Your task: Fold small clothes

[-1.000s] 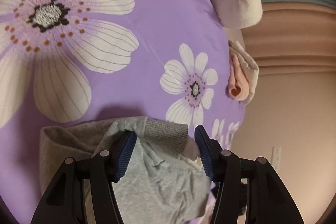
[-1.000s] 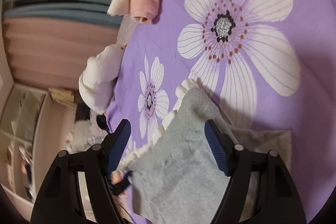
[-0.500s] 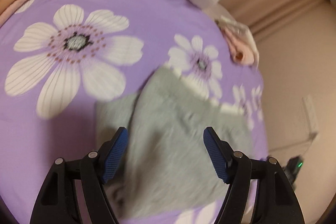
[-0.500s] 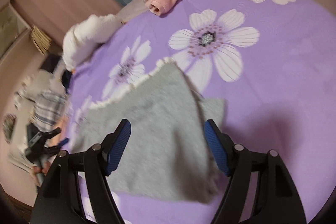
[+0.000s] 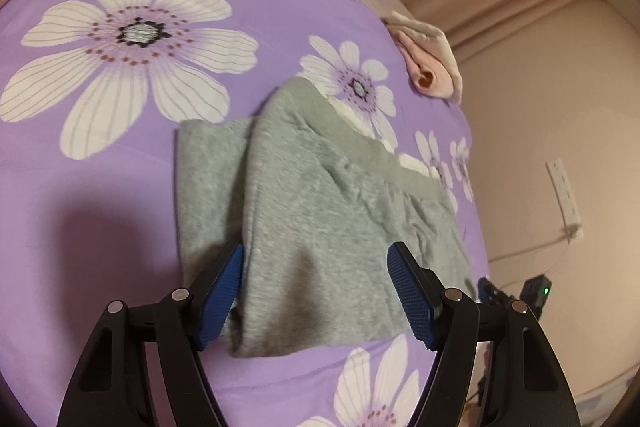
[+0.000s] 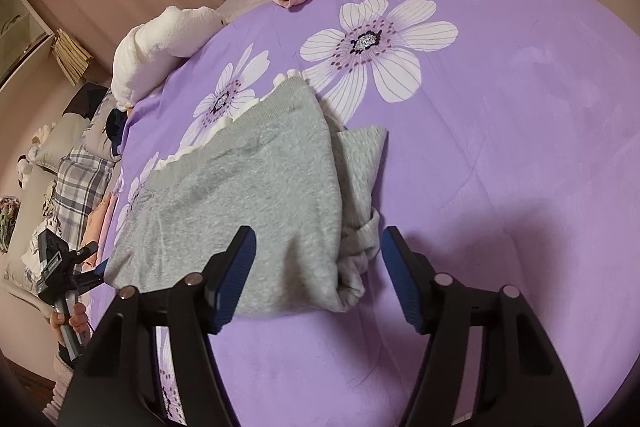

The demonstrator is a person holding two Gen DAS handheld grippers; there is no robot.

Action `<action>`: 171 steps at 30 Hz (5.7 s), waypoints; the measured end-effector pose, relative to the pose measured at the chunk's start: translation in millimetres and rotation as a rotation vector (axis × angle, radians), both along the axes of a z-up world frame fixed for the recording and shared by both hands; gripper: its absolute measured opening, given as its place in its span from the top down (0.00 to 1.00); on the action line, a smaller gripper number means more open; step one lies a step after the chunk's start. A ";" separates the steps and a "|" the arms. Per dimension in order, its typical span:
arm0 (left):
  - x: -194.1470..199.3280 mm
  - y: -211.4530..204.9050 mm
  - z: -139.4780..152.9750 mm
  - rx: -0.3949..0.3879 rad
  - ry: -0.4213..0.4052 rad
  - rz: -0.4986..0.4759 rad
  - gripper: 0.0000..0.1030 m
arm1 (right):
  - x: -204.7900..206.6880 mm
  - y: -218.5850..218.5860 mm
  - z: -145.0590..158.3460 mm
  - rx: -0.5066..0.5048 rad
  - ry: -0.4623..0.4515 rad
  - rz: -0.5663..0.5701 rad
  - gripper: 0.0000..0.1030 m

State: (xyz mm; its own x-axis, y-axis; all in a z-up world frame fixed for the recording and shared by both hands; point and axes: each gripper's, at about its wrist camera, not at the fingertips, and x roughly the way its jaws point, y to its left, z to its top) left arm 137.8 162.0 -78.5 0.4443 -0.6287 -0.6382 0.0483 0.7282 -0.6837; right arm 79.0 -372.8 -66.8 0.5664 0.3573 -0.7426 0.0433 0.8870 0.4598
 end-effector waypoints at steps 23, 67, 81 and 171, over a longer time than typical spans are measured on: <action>6.2 -7.7 -17.3 -0.018 0.028 -0.117 0.44 | 14.2 23.2 -11.2 0.008 0.003 0.137 0.62; -27.0 -37.4 33.2 0.171 -0.091 -0.095 0.60 | 6.5 113.3 36.4 -0.186 -0.146 0.312 0.72; -14.7 -111.8 -24.5 0.389 -0.050 -0.270 0.60 | 16.1 177.1 -29.4 -0.298 0.027 0.477 0.81; 11.7 -6.5 -43.8 -0.118 0.037 0.114 0.40 | -37.2 166.9 -5.3 0.002 -0.088 0.320 0.35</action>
State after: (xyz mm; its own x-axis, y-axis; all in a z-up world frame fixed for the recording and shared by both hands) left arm 149.5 155.4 -122.3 0.4944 -0.6471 -0.5803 -0.0565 0.6423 -0.7644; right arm 41.8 -205.9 -72.1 0.4872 0.5287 -0.6951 -0.2769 0.8484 0.4512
